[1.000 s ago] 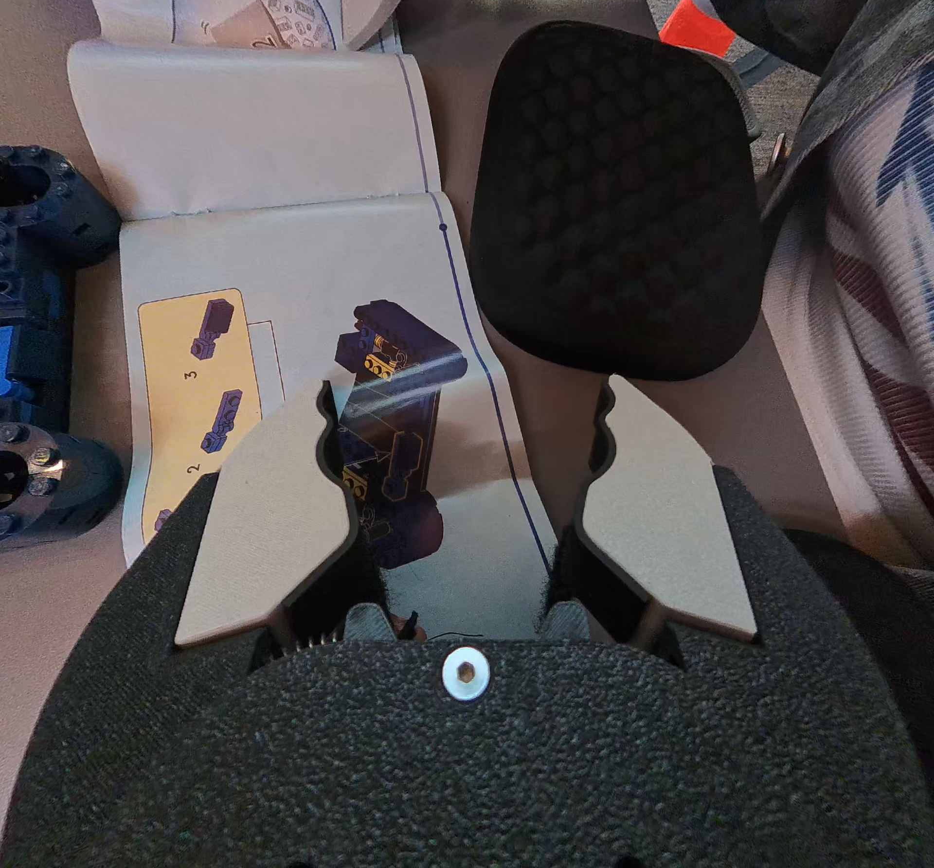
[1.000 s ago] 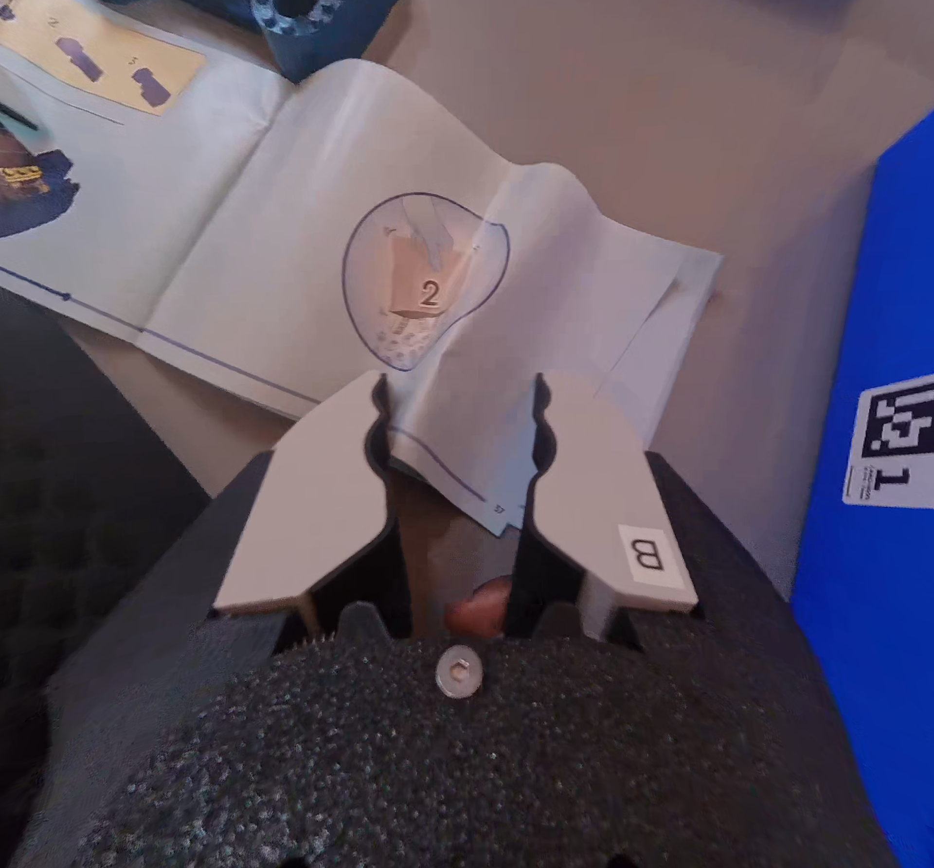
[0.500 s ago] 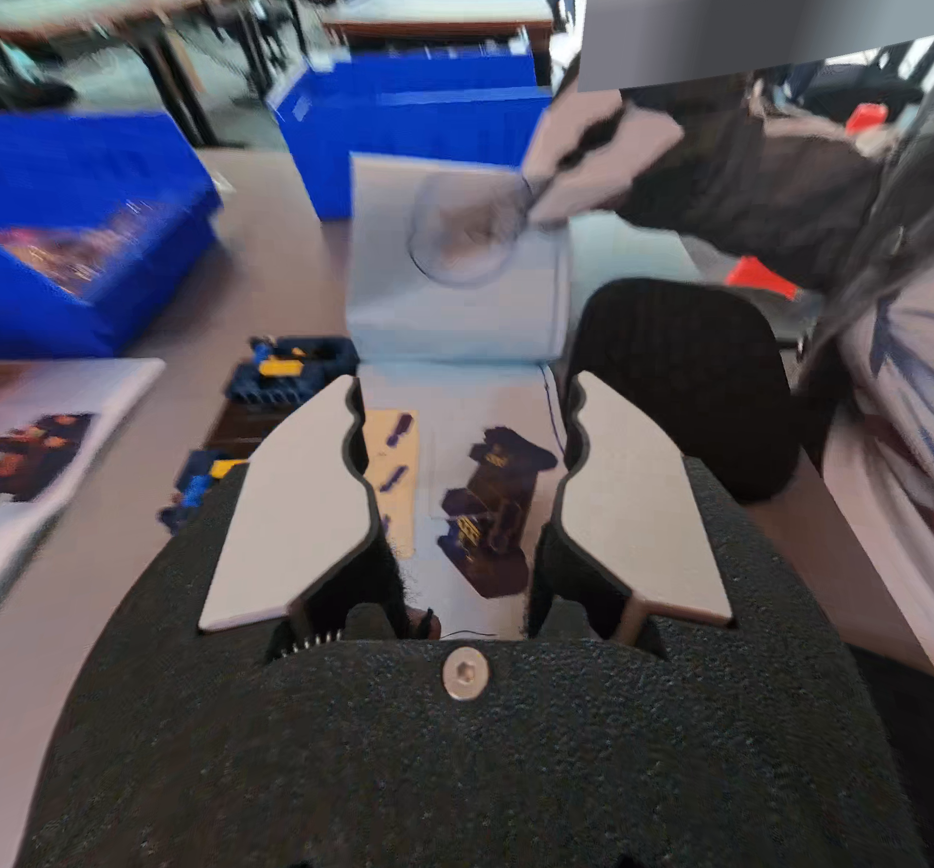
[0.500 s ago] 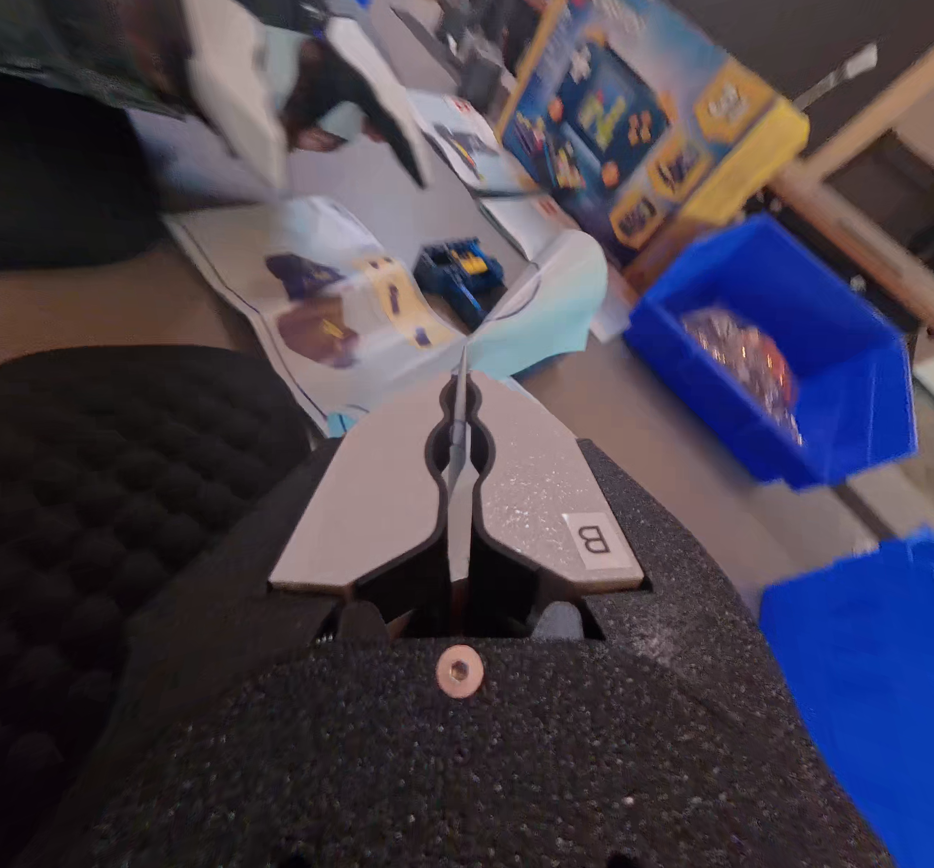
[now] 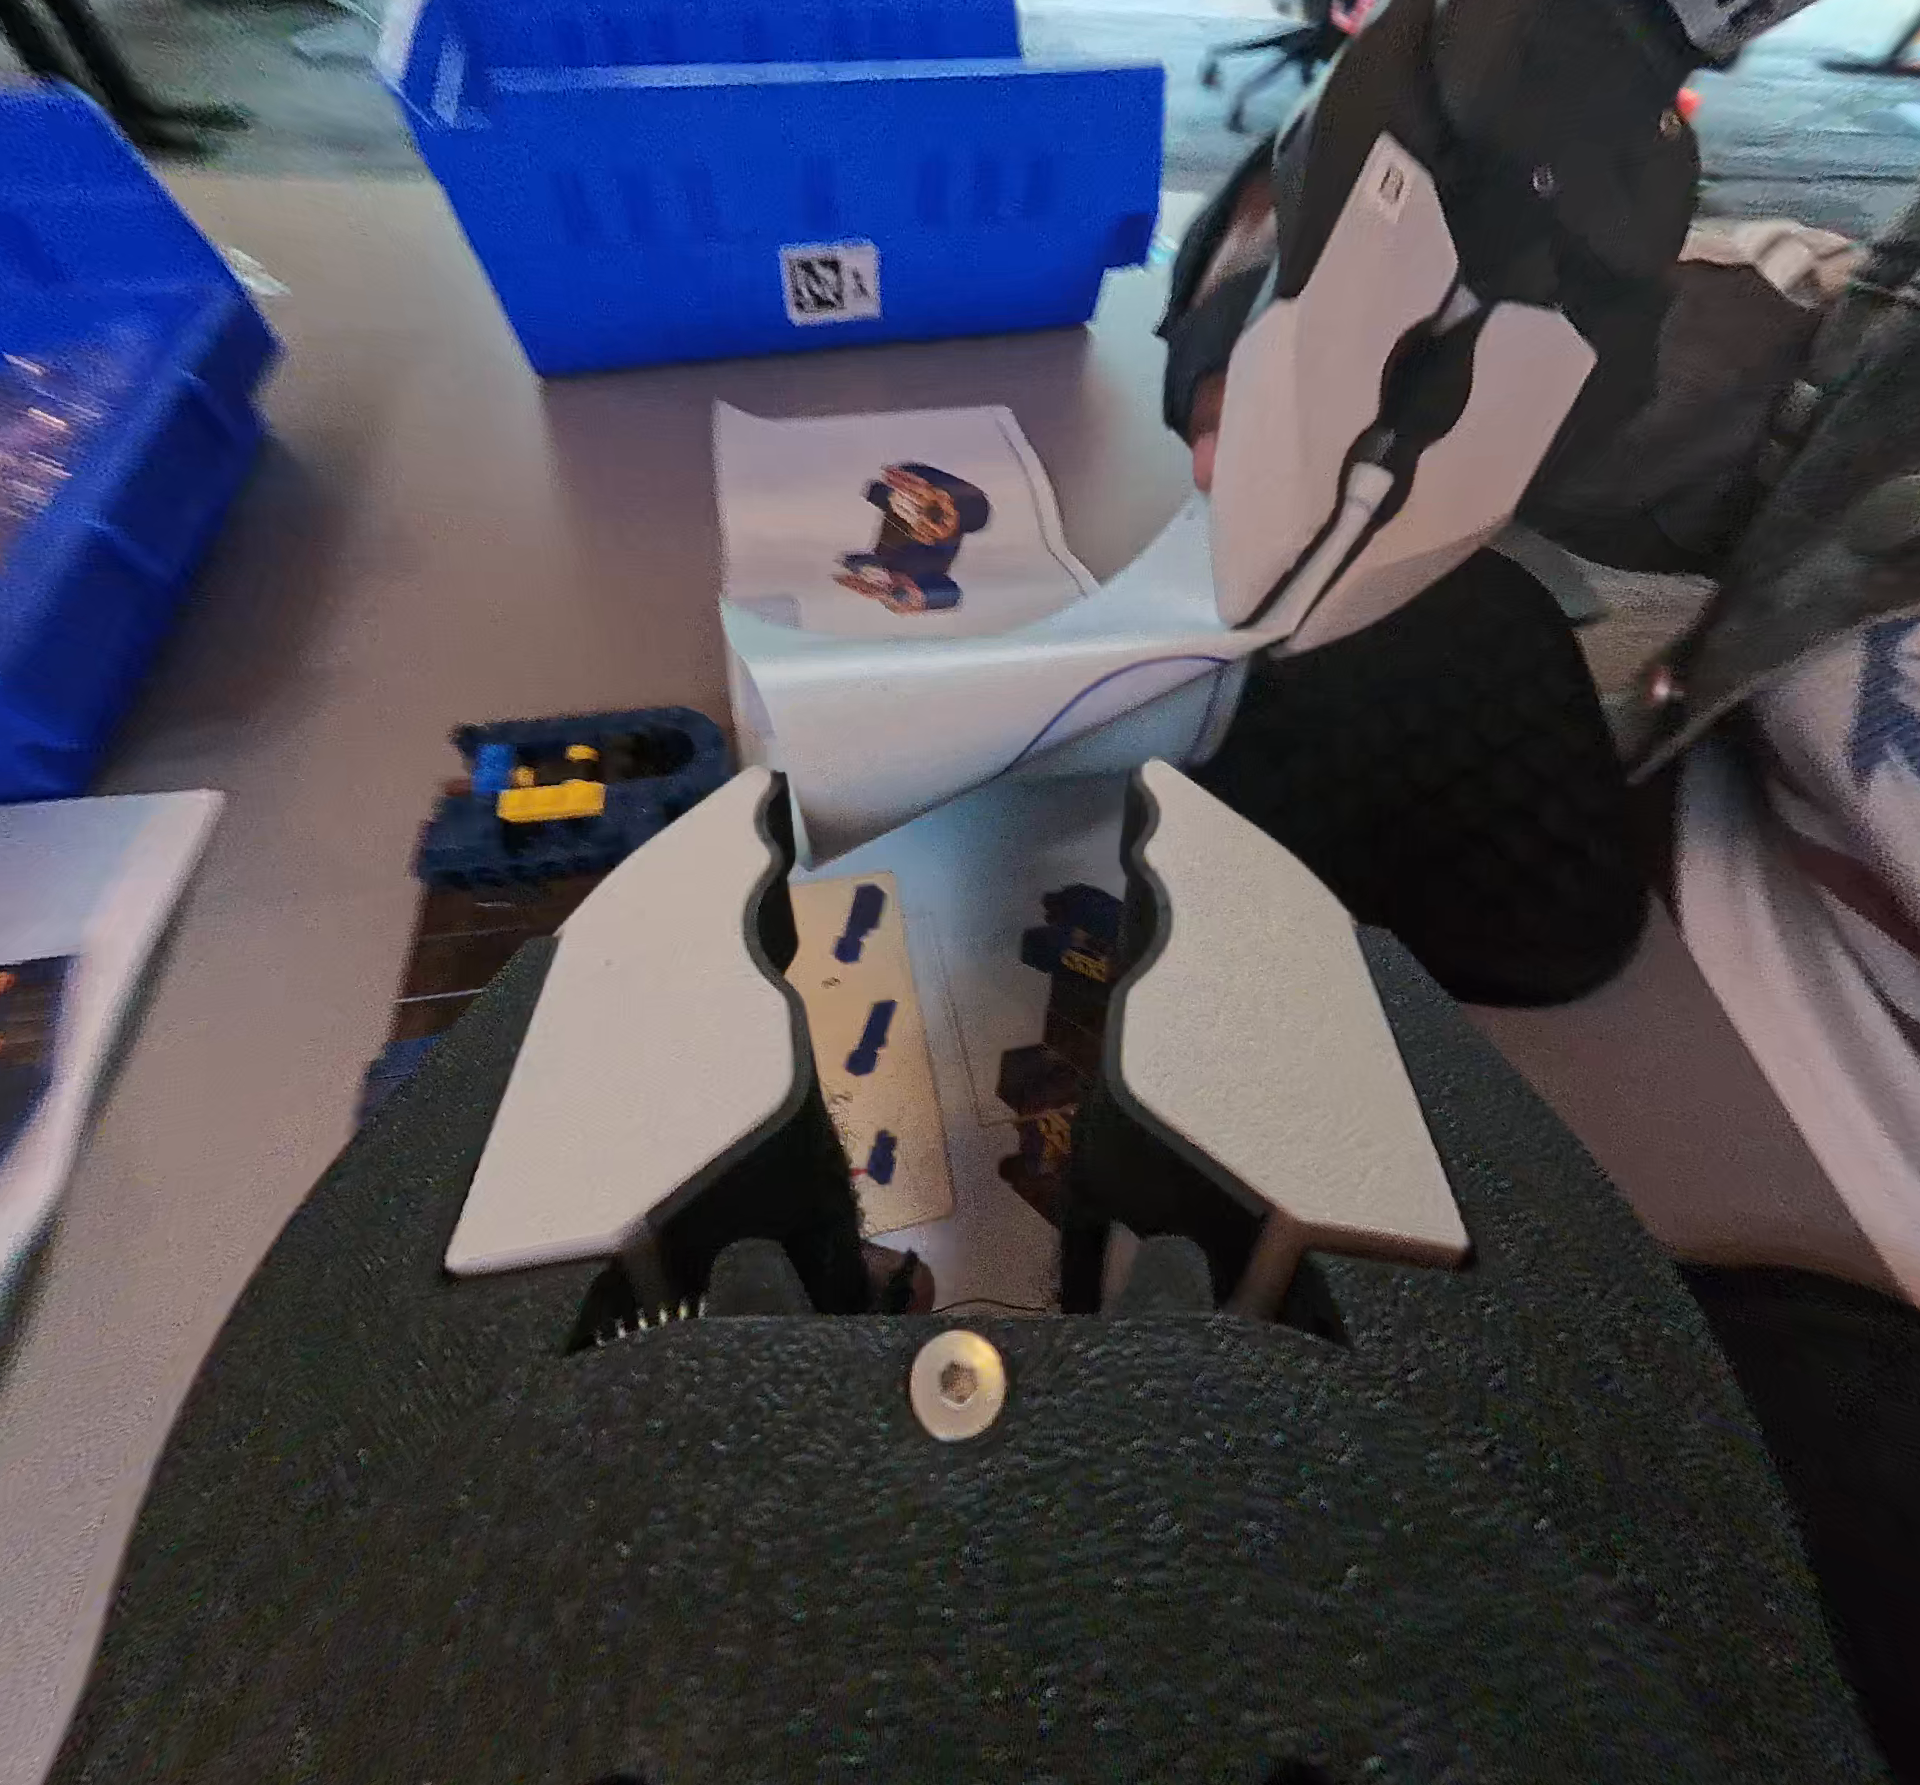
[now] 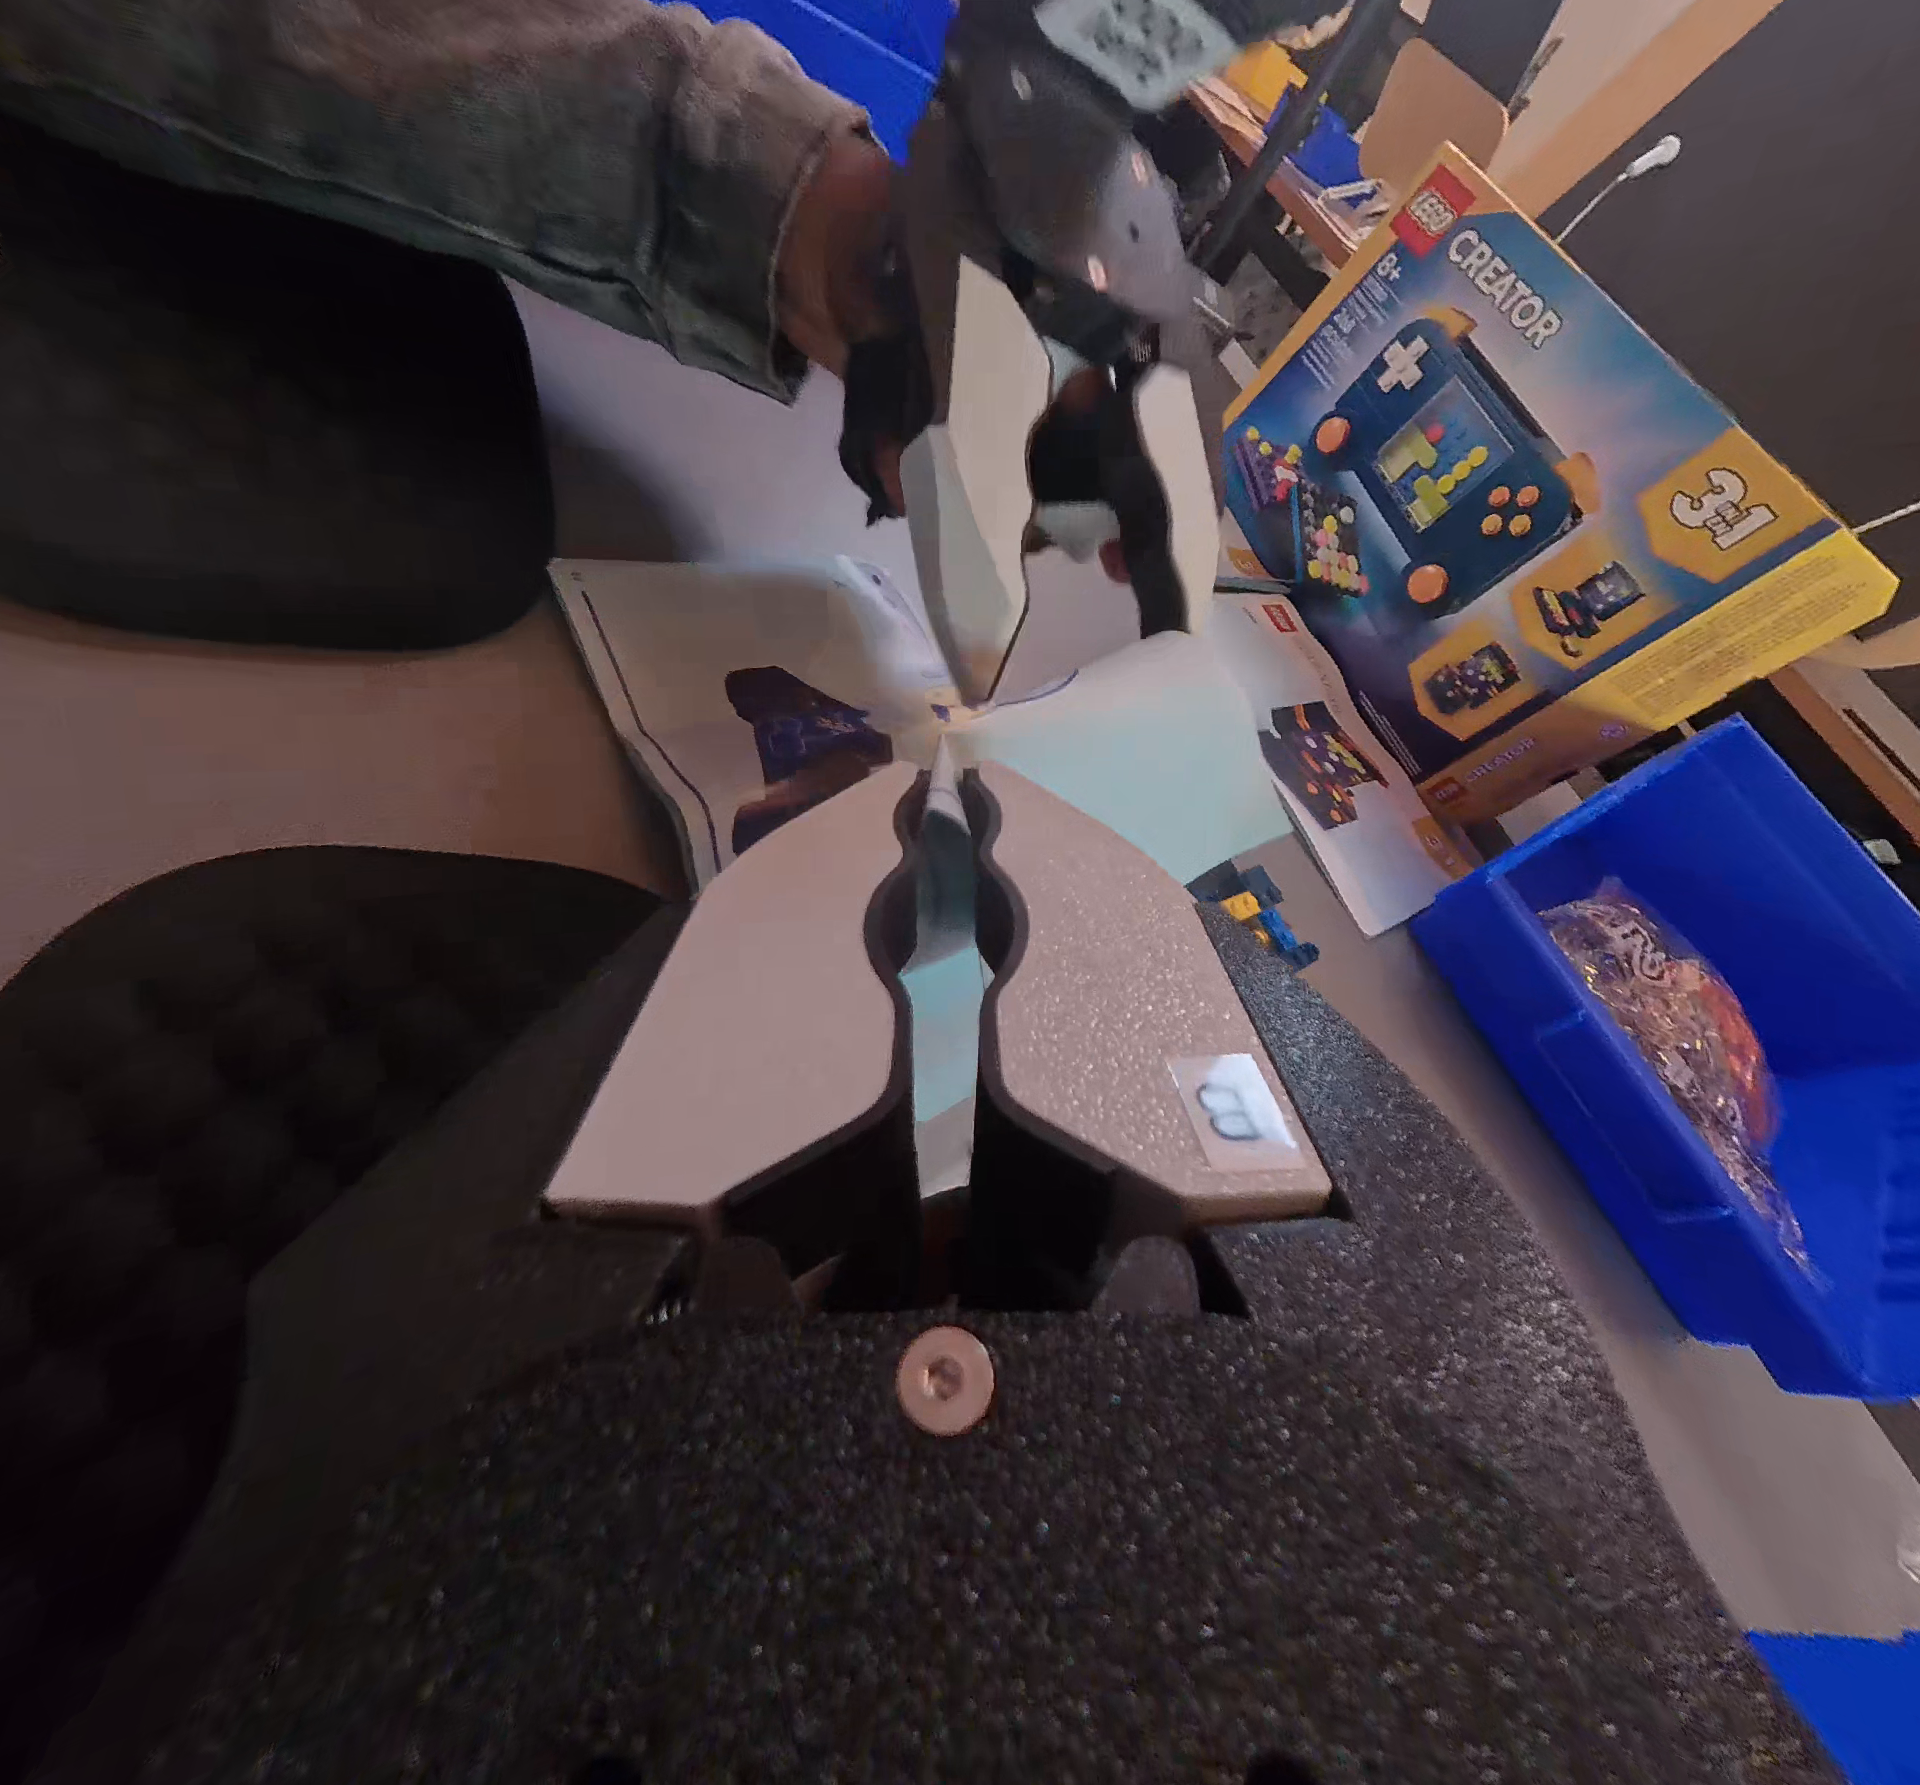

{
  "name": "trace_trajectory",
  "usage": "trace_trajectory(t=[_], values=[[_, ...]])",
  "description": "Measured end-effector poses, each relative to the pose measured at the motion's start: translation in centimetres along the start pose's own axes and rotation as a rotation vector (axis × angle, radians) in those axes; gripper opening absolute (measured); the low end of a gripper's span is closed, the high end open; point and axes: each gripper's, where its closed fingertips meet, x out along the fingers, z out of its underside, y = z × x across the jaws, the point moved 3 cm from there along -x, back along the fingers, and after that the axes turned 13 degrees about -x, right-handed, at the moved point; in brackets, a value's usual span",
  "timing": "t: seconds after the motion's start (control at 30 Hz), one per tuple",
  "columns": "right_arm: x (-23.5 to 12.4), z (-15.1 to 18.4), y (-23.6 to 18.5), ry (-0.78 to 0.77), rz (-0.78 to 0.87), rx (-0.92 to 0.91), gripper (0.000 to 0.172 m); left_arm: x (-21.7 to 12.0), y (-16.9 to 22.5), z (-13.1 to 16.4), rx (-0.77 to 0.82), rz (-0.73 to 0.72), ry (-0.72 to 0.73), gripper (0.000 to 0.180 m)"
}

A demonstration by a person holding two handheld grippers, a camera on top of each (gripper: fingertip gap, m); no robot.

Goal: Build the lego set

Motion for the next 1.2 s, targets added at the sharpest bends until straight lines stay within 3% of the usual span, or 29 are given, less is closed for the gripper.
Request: trace_trajectory(t=[0.07, 0.23, 0.37, 0.43, 0.53, 0.63, 0.7, 0.8, 1.03, 1.2], values=[[0.2, -0.5, -0.5, 0.027, -0.035, -0.005, 0.005, 0.6, 0.2, 0.9, -0.031, 0.079, -0.064, 0.044], [-0.3, -1.1, -0.9, 0.102, -0.058, 0.033, 0.012, -0.4, 0.2, 1.2, 0.038, 0.117, 0.024, 0.02], [-3.9, -2.9, 1.9, 0.434, 0.002, 0.253, 0.017, -0.9, 0.2, 1.3, 0.053, 0.12, 0.038, 0.014], [-5.7, -1.5, 4.3, 0.532, 0.072, 0.434, 0.017, -0.9, 0.1, 1.5, 0.056, 0.121, 0.025, 0.014], [-5.2, 3.2, 5.1, 0.369, 0.055, 0.622, 0.005, -1.0, 0.0, 1.8, 0.059, 0.114, 0.02, 0.014], [-2.0, 6.8, 1.9, -0.019, -0.13, 0.495, 0.003, -1.2, 0.2, 1.7, 0.061, 0.136, 0.033, 0.013], [-0.1, 7.6, -0.4, -0.181, -0.268, 0.336, 0.001, -1.4, 0.1, 1.6, 0.059, 0.124, 0.037, 0.013], [2.0, 7.3, -2.0, -0.228, -0.373, 0.221, 0.002, -1.7, -0.3, 1.6, 0.047, 0.098, 0.043, 0.015], [3.3, 6.4, -2.6, -0.196, -0.457, 0.225, 0.002, -5.1, -1.7, 0.7, 0.025, -0.073, 0.096, 0.036], [3.9, 6.4, -3.9, -0.205, -0.52, 0.22, 0.002, -8.6, -1.5, -1.2, 0.07, -0.224, 0.167, 0.042]])
